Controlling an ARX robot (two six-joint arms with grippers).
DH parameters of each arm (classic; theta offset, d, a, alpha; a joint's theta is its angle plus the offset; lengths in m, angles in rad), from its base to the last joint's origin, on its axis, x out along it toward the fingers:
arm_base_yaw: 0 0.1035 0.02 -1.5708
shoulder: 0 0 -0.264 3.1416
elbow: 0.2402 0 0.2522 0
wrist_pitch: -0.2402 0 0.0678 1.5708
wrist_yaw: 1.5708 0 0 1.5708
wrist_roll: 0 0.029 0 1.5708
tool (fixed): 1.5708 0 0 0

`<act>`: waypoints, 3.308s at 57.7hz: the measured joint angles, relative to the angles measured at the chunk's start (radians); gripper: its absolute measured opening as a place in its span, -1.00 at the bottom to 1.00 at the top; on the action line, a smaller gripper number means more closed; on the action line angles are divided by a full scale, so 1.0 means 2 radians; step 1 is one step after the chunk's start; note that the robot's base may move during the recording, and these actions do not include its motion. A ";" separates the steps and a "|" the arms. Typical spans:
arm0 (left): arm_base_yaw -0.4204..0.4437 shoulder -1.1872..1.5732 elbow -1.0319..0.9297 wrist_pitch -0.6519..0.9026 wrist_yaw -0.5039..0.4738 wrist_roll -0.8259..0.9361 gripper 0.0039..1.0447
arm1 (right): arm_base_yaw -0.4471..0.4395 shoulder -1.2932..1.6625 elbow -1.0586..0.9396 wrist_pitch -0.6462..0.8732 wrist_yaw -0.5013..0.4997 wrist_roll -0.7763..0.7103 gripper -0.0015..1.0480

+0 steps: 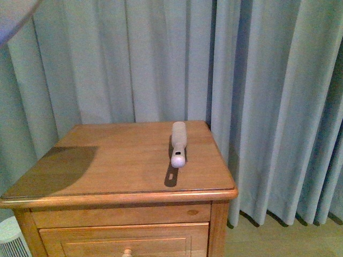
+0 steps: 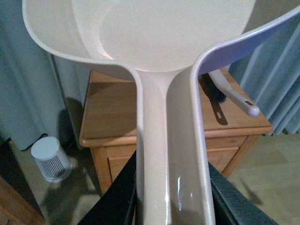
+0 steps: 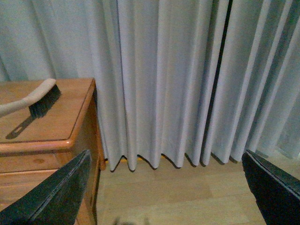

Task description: Clean up trash

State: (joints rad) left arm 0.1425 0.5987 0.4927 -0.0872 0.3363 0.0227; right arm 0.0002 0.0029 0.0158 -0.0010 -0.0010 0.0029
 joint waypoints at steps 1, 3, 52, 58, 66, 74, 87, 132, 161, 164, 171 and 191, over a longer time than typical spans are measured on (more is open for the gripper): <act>0.005 -0.008 -0.004 -0.005 0.004 0.001 -0.48 | 0.000 0.000 0.000 0.000 0.000 0.000 0.86; 0.013 -0.018 -0.010 -0.007 0.007 0.005 -0.48 | 0.000 0.000 0.000 0.000 0.000 0.000 0.86; 0.035 -0.047 -0.018 -0.022 0.032 0.007 -0.48 | 0.139 0.661 0.438 -0.053 0.186 0.161 0.86; 0.035 -0.047 -0.018 -0.022 0.032 0.007 -0.48 | 0.169 0.794 0.626 -0.147 0.146 0.213 0.86; 0.035 -0.047 -0.018 -0.022 0.032 0.007 -0.48 | 0.210 0.922 0.815 -0.249 0.123 0.260 0.86; 0.035 -0.047 -0.018 -0.022 0.032 0.007 -0.48 | 0.247 1.011 0.937 -0.309 0.119 0.289 0.86; 0.035 -0.047 -0.018 -0.022 0.032 0.007 -0.48 | 0.292 1.115 1.060 -0.364 0.120 0.317 0.86; 0.035 -0.047 -0.018 -0.022 0.032 0.007 -0.48 | 0.302 1.184 1.044 -0.354 0.122 0.343 0.86; 0.035 -0.047 -0.018 -0.022 0.032 0.007 -0.48 | 0.297 1.194 1.038 -0.335 0.131 0.343 0.02; 0.034 -0.047 -0.018 -0.022 0.032 0.007 -0.48 | 0.296 1.194 1.035 -0.334 0.131 0.343 -0.14; 0.035 -0.047 -0.018 -0.022 0.032 0.007 -0.48 | 0.296 1.192 1.022 -0.322 0.134 0.341 -0.61; 0.035 -0.047 -0.018 -0.022 0.032 0.007 -0.48 | 0.283 1.100 0.913 -0.216 0.196 0.281 -0.63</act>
State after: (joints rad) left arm 0.2115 0.5045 0.4572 -0.1303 0.4011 0.0368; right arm 0.5667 2.2032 1.8420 -0.4324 0.3920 0.5652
